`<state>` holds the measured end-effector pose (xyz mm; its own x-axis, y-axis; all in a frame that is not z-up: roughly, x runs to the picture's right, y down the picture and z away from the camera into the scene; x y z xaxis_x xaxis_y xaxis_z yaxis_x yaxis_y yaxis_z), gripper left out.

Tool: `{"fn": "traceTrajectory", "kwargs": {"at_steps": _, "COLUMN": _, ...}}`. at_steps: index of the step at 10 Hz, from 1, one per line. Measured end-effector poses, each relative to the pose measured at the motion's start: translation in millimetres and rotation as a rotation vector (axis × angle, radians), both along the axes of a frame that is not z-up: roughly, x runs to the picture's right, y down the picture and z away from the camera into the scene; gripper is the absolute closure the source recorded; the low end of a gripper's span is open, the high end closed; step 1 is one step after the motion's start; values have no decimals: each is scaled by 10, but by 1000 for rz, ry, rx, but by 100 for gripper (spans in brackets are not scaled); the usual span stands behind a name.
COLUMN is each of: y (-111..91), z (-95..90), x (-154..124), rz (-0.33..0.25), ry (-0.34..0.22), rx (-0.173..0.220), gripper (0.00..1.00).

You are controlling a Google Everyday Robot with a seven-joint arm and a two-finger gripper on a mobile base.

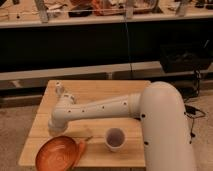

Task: Push the ceramic bowl across the table

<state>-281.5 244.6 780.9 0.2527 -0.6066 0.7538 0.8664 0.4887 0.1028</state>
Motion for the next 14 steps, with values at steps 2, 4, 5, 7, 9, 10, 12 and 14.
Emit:
{"fn": "traceTrajectory", "kwargs": {"at_steps": 2, "y": -4, "z": 17, "x": -8, "rz": 2, "ry": 1, "rx": -2, "gripper": 97}}
{"fn": "traceTrajectory", "kwargs": {"at_steps": 4, "y": -3, "z": 28, "x": -24, "rz": 2, "ry": 0, "rx": -4, "gripper": 97}}
{"fn": "traceTrajectory", "kwargs": {"at_steps": 5, "y": -5, "z": 33, "x": -32, "rz": 3, "ry": 0, "rx": -4, "gripper": 97}}
{"fn": "traceTrajectory", "kwargs": {"at_steps": 7, "y": 2, "z": 48, "x": -34, "rz": 2, "ry": 1, "rx": -7, "gripper": 97}}
{"fn": "traceTrajectory", "kwargs": {"at_steps": 9, "y": -15, "z": 65, "x": -52, "rz": 6, "ry": 2, "rx": -9, "gripper": 97}}
{"fn": "traceTrajectory", "kwargs": {"at_steps": 10, "y": -9, "z": 60, "x": -66, "rz": 4, "ry": 0, "rx": -9, "gripper": 97}}
{"fn": "traceTrajectory", "kwargs": {"at_steps": 12, "y": -3, "z": 11, "x": -95, "rz": -4, "ry": -4, "rx": -7, "gripper": 97}}
{"fn": "traceTrajectory", "kwargs": {"at_steps": 14, "y": -26, "z": -3, "x": -149, "rz": -4, "ry": -6, "rx": -4, "gripper": 97}}
